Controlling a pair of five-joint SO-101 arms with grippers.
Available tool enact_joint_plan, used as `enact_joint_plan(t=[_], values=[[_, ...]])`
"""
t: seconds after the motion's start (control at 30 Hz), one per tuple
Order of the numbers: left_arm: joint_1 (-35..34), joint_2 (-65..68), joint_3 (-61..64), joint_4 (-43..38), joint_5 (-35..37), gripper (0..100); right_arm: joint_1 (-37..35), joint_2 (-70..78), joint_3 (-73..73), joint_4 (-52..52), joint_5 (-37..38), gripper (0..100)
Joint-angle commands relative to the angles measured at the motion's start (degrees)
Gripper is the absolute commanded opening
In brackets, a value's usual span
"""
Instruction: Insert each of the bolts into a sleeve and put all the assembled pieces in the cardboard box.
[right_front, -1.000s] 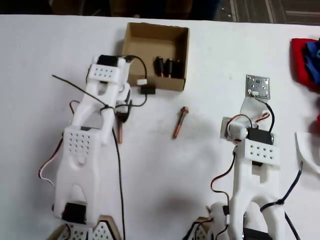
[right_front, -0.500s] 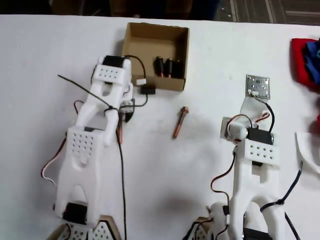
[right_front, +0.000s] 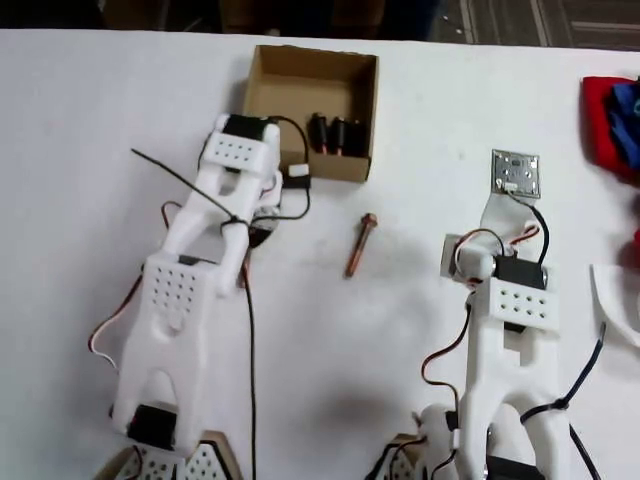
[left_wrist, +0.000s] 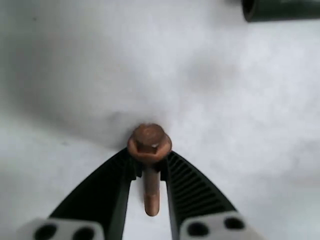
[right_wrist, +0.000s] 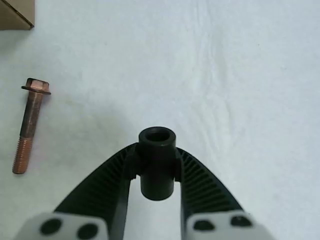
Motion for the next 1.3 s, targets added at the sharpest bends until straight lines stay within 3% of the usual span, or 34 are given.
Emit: enact_joint_plan(t=[0.0,0.23,0.57,1.0,1.27], values=[[-0.3,-0.9,-0.2,0.8,0.2,3,0.3,-2.4,-0.4,-0.9,-0.4,2.0],[-0.3,-5.3,-2.8,0.9,0.1,3,0.2,-2.4,-0.4,-0.9,-0.4,2.0],[0.0,-23.4,-1.9,1.1,0.2,3,0.2,-2.4,-0.3,-0.9,-0.4,2.0],[0.3,-47.4,21.0,-0.7,0.3,3,0.1,-2.5,-0.3,-0.9,-0.4,2.0],[0.6,-54.3,26.2,-4.1,0.3,3,0.0,-2.6,-0.3,-0.9,-0.3,2.0]])
